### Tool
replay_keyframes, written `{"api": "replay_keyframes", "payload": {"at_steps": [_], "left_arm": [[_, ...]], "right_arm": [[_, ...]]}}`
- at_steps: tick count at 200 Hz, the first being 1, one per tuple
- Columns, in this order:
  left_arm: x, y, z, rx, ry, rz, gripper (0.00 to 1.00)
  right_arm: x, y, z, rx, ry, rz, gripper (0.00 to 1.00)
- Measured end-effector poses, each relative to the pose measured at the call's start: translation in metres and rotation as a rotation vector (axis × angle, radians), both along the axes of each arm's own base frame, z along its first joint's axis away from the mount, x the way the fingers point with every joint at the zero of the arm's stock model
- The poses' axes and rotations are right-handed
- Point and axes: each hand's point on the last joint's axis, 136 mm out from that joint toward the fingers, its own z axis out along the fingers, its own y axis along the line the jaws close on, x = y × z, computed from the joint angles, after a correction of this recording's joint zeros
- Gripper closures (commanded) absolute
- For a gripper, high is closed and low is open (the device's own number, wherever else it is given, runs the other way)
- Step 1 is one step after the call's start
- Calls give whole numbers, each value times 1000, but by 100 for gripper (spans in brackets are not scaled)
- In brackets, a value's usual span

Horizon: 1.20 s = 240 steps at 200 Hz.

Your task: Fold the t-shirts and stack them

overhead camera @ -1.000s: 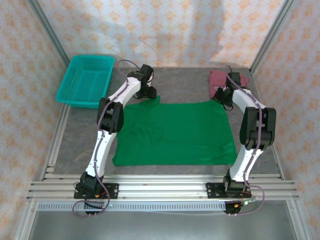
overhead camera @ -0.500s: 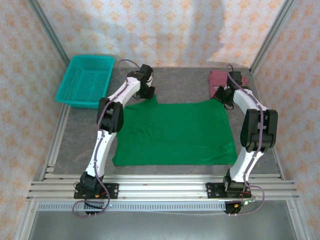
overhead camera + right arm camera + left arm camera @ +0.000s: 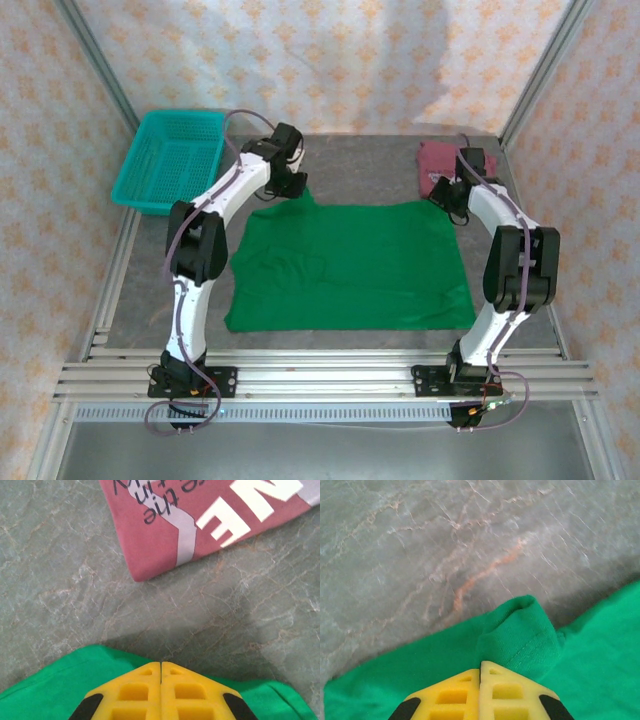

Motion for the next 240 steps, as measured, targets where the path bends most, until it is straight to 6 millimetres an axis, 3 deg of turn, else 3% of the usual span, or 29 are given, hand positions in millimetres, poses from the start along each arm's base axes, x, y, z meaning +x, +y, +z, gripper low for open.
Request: {"api": "replay_keyframes", "payload": {"at_steps": [24,38,55,72,89,110,135,153,168,195,217,240], "left_arm": [[-41,-13,-4,14,12,-22,97],[-73,-19,-17,16,44,-23,96],[-116,-22,-39,9,104,-6,87],[-153,-15,-62,11,170,44,61],[-173,-7,-67,5,203,87,40],[-166,-7,-36,-47,129,148,26],[-137,-8,26,-157,-2,245,26],[-114,0,46,-204,-39,324,29],[-103,9,38,-194,-13,381,31],[-92,11,1,-135,82,430,35],[-86,3,-20,-88,138,426,36],[-76,-11,-25,-53,141,399,40]], "right_arm": [[-10,0,-2,4,8,-8,100],[-17,1,-3,8,12,-12,100],[-23,2,-5,17,18,-19,100],[-29,3,-10,28,24,-22,100],[-36,6,-18,42,43,-25,100],[-42,7,-25,53,59,-27,100],[-43,8,-27,60,59,-26,100],[-41,9,-25,61,48,-24,100],[-41,9,-24,65,45,-22,100],[-41,11,-24,70,45,-19,100],[-41,11,-24,70,45,-18,100],[-41,11,-24,70,45,-17,100]]}}
